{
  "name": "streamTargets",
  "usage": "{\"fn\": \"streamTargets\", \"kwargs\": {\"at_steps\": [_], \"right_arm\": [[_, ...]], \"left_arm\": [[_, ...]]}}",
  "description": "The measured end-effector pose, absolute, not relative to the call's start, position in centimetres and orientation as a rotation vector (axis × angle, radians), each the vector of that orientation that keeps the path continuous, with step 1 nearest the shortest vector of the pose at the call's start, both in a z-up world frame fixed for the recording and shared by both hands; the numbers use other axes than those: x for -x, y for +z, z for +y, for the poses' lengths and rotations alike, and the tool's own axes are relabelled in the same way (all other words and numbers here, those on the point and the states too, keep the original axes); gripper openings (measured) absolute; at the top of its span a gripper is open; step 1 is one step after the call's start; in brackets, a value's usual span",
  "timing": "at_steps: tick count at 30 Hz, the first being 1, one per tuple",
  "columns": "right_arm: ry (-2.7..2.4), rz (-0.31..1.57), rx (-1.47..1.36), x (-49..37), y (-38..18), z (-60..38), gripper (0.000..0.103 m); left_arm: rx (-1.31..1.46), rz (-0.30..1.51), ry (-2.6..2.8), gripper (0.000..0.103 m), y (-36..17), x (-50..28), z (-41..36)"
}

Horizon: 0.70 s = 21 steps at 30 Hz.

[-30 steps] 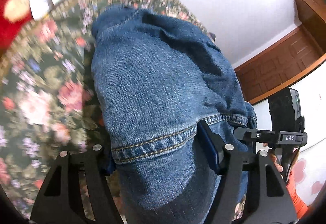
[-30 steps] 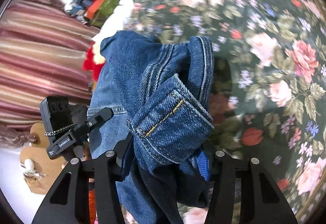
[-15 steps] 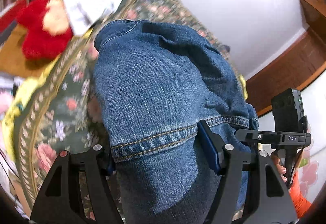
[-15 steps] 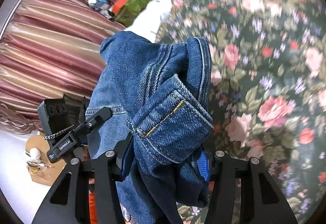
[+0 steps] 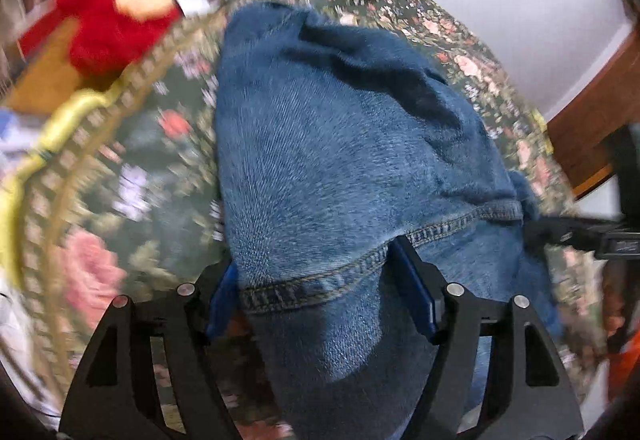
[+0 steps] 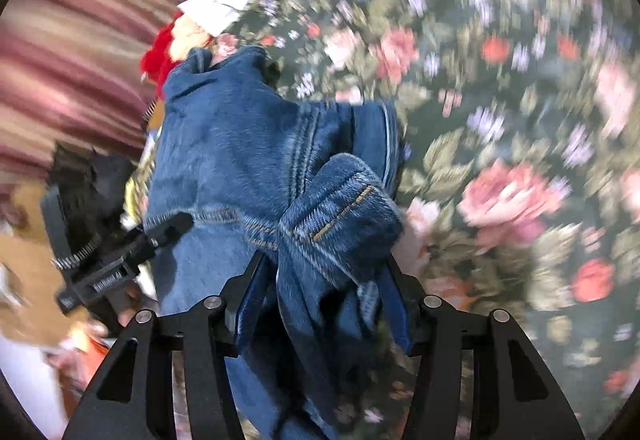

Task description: Fold large clothes

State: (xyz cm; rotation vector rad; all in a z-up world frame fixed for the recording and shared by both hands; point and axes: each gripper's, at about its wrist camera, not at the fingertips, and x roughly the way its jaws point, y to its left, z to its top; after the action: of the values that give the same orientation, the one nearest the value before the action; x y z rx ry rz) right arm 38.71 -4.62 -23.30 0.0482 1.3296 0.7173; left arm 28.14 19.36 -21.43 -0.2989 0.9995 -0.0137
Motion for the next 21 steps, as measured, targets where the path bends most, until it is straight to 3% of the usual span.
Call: {"fn": "streamTargets", "kwargs": {"at_steps": [4,6,8,10,12,17,21], "right_arm": [[0.635,1.091,0.157,-35.3,-19.0,-5.0,0.052],[0.692,1.06,0.159,-34.0,-17.8,-4.8,0.057],[0.767,1.062,0.171,-32.6,-17.4,-4.0,0.077],[0.824,1.043,0.197,-31.3,-17.6,-2.8,0.082],[0.844,1.037,0.259,-30.5,-18.5,-1.3,0.083],[0.741,1.111,0.459,-30.5,-23.6,-1.0,0.083],[0.779,1.2,0.313,-32.4,-24.6,-4.8,0.087]], "left_arm": [[0.082,0.892,0.129,0.071,-19.3,-26.5,18.3],[0.048,0.884,0.111,0.071,-19.4,-25.5,18.4],[0.044,0.897,0.076,0.071,-19.4,-24.4,17.4],[0.04,0.915,0.032,0.076,-20.1,-23.3,16.2],[0.041,0.947,0.014,0.086,-21.5,-22.7,15.0],[0.1,1.025,0.024,0.096,-24.5,-21.7,13.9],[0.222,1.044,0.036,0.097,-25.0,-21.6,14.5]]}}
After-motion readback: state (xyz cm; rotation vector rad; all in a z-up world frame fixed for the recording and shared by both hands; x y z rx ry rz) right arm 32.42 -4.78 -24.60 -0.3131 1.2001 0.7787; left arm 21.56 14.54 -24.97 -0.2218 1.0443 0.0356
